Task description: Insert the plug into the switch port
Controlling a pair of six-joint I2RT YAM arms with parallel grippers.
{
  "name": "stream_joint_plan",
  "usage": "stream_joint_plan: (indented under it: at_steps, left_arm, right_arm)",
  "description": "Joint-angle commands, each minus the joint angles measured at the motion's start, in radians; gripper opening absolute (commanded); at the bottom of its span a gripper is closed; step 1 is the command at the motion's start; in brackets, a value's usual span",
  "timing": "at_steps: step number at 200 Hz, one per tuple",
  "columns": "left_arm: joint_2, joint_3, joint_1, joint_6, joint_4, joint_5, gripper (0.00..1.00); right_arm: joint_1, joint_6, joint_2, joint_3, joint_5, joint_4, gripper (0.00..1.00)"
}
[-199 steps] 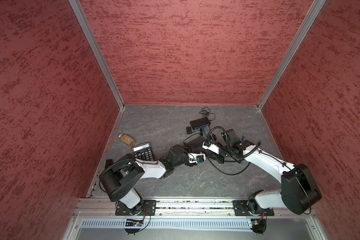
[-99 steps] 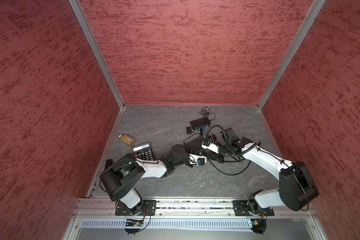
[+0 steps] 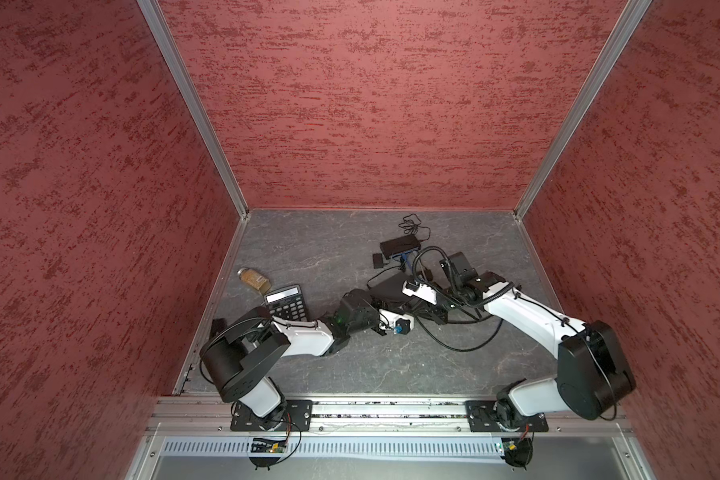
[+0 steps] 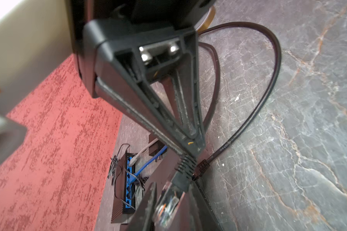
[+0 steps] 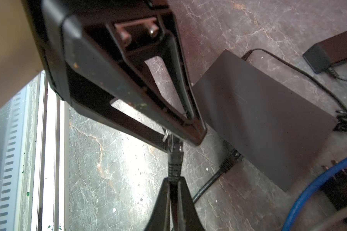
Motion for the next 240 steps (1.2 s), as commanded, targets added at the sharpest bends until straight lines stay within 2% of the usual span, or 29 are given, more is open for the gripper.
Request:
stream_joint_plan:
  at_steps: [1,66,71,76,89,97,142,187,240]
  left_arm:
    - [0.016,0.018,-0.004,0.01,-0.001,0.006,0.26]
    - [0.019,0.039,-0.005,0.006,-0.058,0.015,0.2]
    - [0.017,0.04,-0.005,0.0,-0.063,0.016,0.2]
    - [0.015,0.043,-0.003,-0.002,-0.07,0.02,0.2]
    - [0.012,0.046,-0.003,-0.024,-0.084,0.025,0.2]
    - [0.009,0.046,-0.003,-0.041,-0.092,0.029,0.2]
    - [0.006,0.041,0.001,-0.18,-0.124,0.072,0.2]
    - [-0.001,0.033,0.016,-0.289,-0.14,0.126,0.2]
    - [-0.034,0.052,0.095,-0.398,-0.2,0.278,0.22]
  right_arm:
    - [-0.002,-0.031,0.007,0.025,-0.041,-0.026,0.0]
    - [-0.003,-0.03,0.041,0.028,-0.016,-0.015,0.0]
    - [-0.003,-0.028,0.038,0.023,-0.01,-0.005,0.04]
    - [-0.003,-0.02,0.033,0.015,0.005,0.018,0.11]
    - [-0.002,-0.011,0.017,-0.015,0.02,0.074,0.15]
    - [-0.003,-0.01,-0.016,-0.036,0.027,0.115,0.21]
    - [-0.002,-0.03,-0.173,-0.209,0.075,0.397,0.34]
    - [-0.002,-0.084,-0.288,-0.337,0.143,0.538,0.41]
    - [-0.001,-0.194,-0.399,-0.504,0.091,0.724,0.4]
